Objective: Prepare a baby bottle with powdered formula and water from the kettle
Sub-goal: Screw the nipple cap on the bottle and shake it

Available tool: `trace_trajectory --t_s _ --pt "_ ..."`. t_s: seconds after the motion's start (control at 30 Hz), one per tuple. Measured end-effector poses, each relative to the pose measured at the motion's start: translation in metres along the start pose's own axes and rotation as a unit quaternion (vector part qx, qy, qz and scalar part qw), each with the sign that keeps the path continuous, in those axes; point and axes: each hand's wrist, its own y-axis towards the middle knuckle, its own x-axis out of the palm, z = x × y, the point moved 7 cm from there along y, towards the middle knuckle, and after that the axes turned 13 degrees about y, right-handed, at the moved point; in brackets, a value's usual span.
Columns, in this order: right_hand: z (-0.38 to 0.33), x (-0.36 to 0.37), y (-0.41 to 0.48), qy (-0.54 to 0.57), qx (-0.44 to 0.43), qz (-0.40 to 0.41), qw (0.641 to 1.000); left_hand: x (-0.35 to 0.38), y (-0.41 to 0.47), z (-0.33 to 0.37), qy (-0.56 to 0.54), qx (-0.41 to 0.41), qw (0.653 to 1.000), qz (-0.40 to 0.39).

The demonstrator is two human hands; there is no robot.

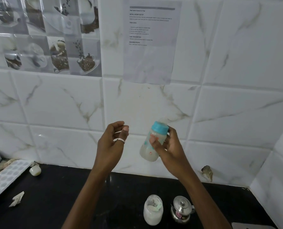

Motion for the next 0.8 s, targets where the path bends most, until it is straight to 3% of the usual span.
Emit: trace_trajectory --t_s 0.37,0.8 --pt "0.042 0.043 -0.022 -0.115 -0.01 -0.049 0.992 0.038 -0.038 -0.035 0.04 0.031 0.979 -0.196" --pt "0.162 0.07 -0.051 -0.16 0.066 -0.055 0.983 0.041 -0.058 -0.144 0.092 -0.029 0.974 -0.205"
